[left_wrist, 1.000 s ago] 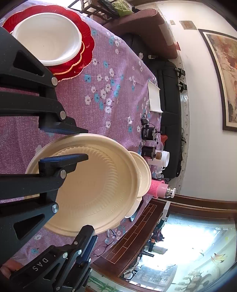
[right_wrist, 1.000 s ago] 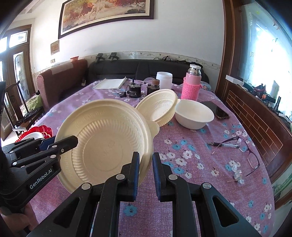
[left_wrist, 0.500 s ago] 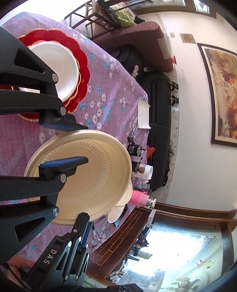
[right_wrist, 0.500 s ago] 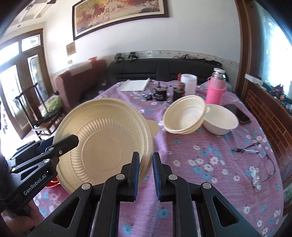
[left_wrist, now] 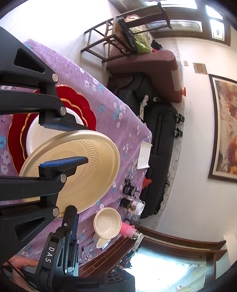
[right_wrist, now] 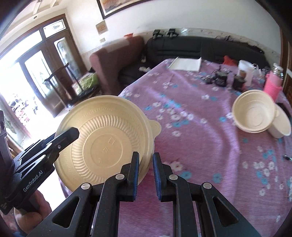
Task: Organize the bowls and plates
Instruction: 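Lift the beige bowl and carry it over the white bowl stack, then lower the beige bowl into the white bowl and open the left gripper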
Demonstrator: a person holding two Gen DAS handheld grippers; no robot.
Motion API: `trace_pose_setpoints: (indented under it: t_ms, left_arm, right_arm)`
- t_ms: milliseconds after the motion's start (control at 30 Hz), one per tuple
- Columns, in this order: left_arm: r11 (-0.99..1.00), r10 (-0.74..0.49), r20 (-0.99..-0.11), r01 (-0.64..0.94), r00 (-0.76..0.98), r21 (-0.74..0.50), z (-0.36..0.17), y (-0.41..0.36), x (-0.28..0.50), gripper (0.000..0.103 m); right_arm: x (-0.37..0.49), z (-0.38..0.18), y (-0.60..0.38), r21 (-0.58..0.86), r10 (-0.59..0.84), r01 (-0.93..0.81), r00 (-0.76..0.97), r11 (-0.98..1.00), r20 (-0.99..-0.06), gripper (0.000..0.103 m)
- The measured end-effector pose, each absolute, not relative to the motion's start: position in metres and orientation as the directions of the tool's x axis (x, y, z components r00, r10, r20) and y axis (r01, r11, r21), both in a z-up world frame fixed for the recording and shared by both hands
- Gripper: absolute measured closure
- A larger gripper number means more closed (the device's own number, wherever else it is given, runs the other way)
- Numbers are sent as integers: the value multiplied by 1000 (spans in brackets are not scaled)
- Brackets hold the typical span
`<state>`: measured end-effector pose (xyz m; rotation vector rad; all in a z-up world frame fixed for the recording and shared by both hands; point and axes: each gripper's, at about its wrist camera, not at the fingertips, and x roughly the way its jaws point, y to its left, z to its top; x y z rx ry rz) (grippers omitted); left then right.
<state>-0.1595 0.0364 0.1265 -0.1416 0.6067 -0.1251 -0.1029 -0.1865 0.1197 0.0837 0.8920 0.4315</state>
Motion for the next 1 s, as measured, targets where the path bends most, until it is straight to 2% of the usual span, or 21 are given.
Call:
trace_pose_setpoints:
  t_ms: [400,1000]
  left_arm:
    - [975,-157,-633,19,758,-220,87,64,-136,79]
    - [972,-145,-651,-17,745,-236,74,72,-127,79]
  right_arm:
    - [-85,96,-154,237,388,-346,478,908,-788,85]
    - [-82,89,-146,215,370,-342,494,915,-787,85]
